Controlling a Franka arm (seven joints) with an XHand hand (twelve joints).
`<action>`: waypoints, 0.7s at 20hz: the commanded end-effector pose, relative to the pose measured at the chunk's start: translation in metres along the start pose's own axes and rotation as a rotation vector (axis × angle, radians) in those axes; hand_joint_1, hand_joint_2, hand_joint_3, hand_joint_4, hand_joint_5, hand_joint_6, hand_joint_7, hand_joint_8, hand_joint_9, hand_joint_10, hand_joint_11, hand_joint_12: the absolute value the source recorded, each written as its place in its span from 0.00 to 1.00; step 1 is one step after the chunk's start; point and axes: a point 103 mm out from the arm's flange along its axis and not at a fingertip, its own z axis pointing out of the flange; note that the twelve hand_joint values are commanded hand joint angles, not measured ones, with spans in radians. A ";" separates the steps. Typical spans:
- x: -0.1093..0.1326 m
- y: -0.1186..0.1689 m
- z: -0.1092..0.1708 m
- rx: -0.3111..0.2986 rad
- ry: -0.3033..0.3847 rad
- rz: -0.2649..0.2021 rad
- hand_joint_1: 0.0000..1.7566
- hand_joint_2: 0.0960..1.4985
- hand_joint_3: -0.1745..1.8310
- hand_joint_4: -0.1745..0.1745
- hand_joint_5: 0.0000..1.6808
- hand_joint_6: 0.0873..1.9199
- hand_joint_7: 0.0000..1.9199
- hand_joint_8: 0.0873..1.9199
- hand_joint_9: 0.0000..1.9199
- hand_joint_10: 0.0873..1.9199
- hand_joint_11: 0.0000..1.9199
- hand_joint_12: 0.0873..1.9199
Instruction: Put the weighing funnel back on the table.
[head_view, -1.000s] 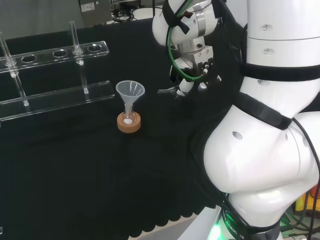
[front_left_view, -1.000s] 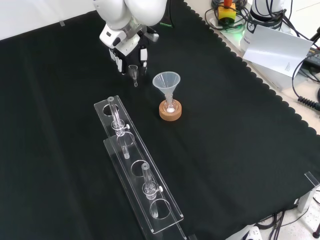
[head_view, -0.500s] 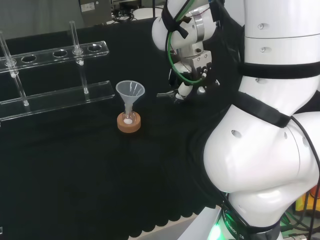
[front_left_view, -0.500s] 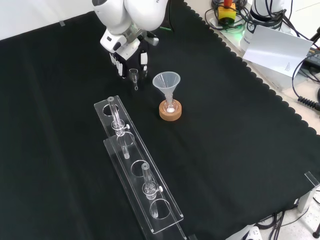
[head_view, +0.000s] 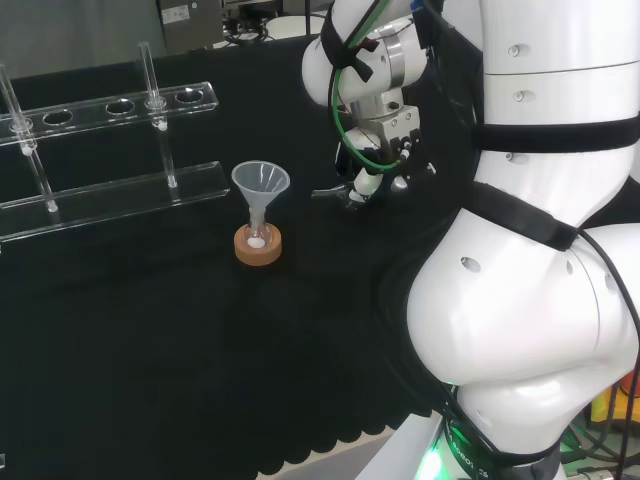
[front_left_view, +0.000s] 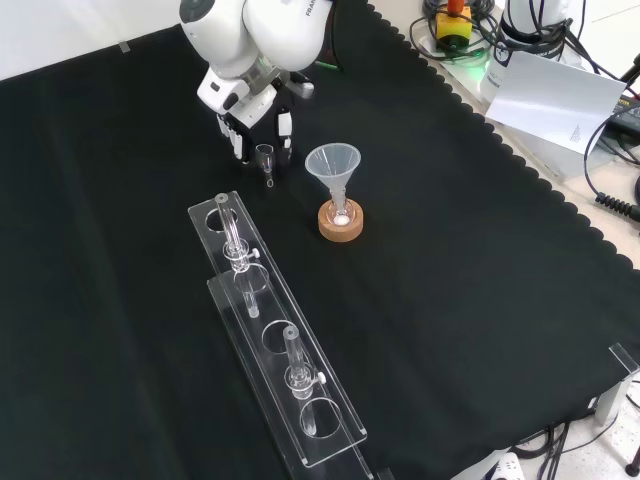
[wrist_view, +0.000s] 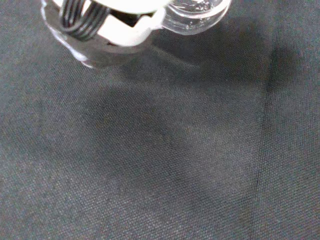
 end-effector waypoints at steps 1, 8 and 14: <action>0.003 0.006 0.004 0.007 -0.008 0.005 0.65 0.47 0.36 0.54 0.71 0.38 0.64 0.18 0.76 0.00 0.63 0.36; 0.008 0.008 0.009 0.011 -0.012 0.000 0.64 0.53 0.29 0.54 0.68 0.40 0.58 0.23 0.73 0.00 0.60 0.38; 0.008 0.004 0.008 0.017 -0.029 0.013 0.60 0.66 0.13 0.64 0.57 0.44 0.43 0.33 0.66 0.00 0.49 0.46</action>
